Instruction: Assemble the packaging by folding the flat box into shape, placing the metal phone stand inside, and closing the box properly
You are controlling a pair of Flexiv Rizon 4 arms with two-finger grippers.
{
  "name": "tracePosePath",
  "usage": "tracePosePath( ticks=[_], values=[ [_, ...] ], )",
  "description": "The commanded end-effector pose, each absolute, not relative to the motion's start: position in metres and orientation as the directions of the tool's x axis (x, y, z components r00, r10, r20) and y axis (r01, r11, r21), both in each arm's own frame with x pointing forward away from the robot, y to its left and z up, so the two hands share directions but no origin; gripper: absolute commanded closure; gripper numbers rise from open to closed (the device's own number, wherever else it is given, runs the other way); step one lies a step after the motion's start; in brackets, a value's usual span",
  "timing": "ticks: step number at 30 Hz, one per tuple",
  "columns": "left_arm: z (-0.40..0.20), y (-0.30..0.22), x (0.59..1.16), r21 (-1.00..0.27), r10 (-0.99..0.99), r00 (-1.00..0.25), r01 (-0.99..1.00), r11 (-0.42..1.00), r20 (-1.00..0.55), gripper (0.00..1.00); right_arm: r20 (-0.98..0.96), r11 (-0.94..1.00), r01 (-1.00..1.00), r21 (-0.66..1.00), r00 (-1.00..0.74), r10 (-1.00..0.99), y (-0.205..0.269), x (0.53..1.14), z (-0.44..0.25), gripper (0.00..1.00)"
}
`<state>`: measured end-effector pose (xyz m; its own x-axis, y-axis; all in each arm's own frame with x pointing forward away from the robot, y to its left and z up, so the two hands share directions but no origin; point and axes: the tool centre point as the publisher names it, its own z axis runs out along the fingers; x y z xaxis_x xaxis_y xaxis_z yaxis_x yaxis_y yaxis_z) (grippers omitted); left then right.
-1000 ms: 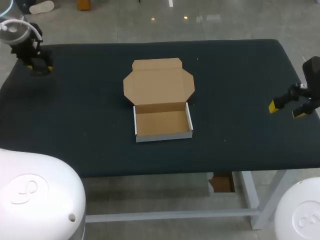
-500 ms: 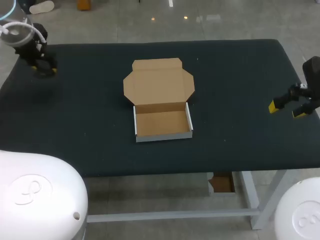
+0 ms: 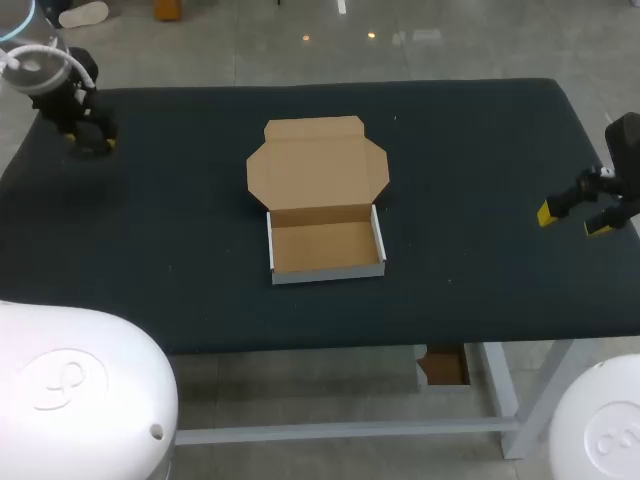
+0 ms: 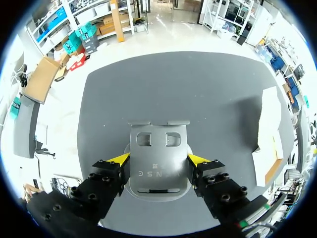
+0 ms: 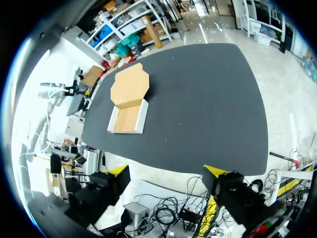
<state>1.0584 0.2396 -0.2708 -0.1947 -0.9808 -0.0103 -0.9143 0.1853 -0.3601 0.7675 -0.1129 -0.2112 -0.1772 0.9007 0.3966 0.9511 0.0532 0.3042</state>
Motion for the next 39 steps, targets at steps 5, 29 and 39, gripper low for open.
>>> tracePosePath(
  ticks=[5, 29, 39],
  values=[
    [-0.269, 0.239, 1.057, -0.358, -0.981, -0.192, -0.915, 0.184, -0.015, 1.0, 0.398, 0.055, 0.952, 0.302, -0.178, 0.9, -0.113, 0.767, -0.209, 0.0],
    [-0.245, 0.172, 0.985, -0.419, -0.963, -0.269, -0.873, 0.248, -0.009, 1.0, 0.398, 0.055, 0.952, 0.302, -0.178, 0.9, -0.113, 0.767, -0.209, 0.0],
    [-0.241, 0.142, 0.957, -0.438, -0.942, -0.335, -0.844, 0.31, -0.021, 1.0, 0.398, 0.055, 0.952, 0.302, -0.178, 0.9, -0.113, 0.767, -0.209, 0.0]
  ],
)
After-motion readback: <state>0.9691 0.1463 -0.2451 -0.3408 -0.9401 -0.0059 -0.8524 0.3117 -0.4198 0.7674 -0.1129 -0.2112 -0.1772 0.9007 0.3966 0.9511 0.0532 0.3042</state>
